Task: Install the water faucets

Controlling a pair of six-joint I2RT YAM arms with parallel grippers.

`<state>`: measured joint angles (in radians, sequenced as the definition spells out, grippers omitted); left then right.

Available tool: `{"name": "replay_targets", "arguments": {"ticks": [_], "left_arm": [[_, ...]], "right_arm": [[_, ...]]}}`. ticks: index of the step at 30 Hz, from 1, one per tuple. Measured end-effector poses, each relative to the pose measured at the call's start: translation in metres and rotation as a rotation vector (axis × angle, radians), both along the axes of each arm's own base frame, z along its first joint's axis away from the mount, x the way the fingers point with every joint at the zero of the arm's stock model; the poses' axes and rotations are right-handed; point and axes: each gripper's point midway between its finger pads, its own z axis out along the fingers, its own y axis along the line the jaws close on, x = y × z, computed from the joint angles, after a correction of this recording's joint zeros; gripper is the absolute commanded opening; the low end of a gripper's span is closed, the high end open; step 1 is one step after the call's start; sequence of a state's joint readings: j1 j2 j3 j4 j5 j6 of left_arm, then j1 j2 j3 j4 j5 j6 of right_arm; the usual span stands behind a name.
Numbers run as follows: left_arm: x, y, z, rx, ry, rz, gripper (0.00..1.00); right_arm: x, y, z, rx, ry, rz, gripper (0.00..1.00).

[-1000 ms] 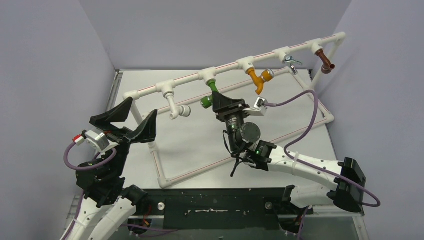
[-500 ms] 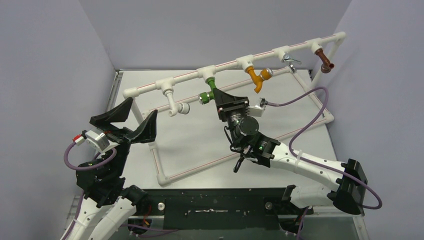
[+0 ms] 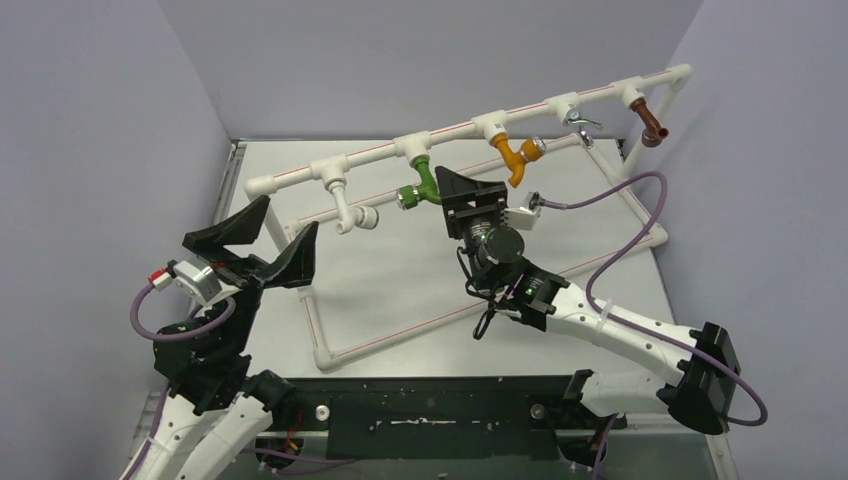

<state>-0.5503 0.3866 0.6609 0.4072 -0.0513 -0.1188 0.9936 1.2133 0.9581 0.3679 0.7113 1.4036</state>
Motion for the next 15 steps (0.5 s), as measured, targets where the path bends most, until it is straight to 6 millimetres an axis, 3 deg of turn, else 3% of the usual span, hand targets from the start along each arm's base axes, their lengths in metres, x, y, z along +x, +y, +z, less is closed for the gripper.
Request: {"name": "replay_targets", "arguments": {"ticks": [7, 15], "left_arm": [[0.0, 0.0, 0.0, 0.001, 0.0, -0.001, 0.94], [0.0, 0.0, 0.0, 0.001, 0.0, 0.0, 0.94]], "right_arm": [[-0.006, -0.008, 0.002, -0.108, -0.042, 0.015, 0.88], [-0.023, -0.023, 0.015, -0.253, -0.12, 0.057, 0.9]]}}
